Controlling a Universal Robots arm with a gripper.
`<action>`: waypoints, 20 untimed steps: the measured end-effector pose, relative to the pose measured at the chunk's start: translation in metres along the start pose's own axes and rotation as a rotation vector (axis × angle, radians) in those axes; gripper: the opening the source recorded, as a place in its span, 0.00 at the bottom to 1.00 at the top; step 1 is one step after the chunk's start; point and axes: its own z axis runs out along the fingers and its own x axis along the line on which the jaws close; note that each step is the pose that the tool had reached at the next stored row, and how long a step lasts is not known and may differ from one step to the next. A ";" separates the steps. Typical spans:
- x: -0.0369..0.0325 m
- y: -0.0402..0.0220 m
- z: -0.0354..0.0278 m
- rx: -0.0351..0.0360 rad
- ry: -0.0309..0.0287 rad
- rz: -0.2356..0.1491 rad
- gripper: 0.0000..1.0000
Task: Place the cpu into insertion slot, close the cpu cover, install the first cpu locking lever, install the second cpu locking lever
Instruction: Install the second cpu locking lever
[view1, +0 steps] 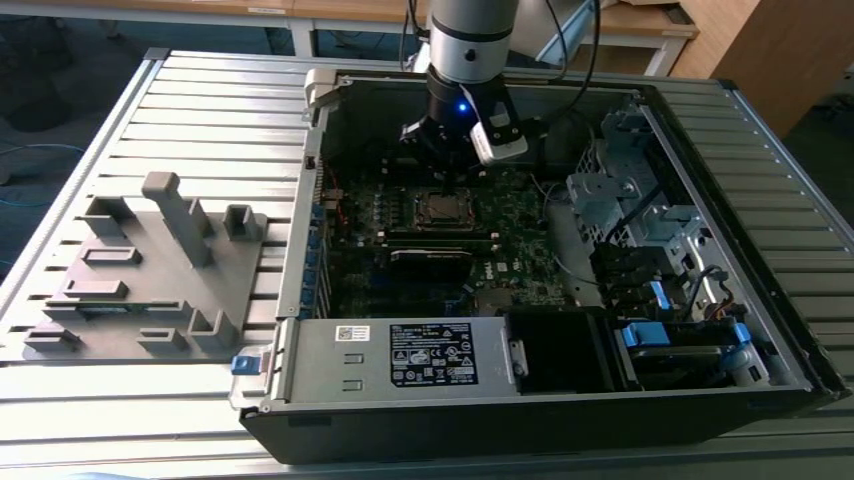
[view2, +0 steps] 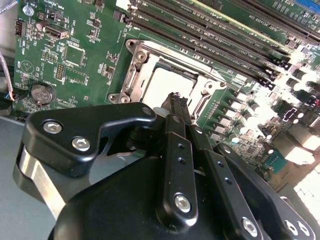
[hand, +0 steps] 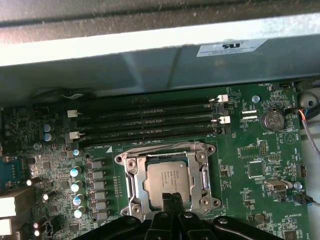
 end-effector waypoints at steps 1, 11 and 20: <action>-0.0001 -0.0006 0.0000 0.0000 0.0000 0.000 0.11; -0.0004 -0.0037 0.0000 -0.0001 0.0000 0.000 0.11; -0.0008 -0.0066 0.0000 -0.0001 0.0000 0.000 0.11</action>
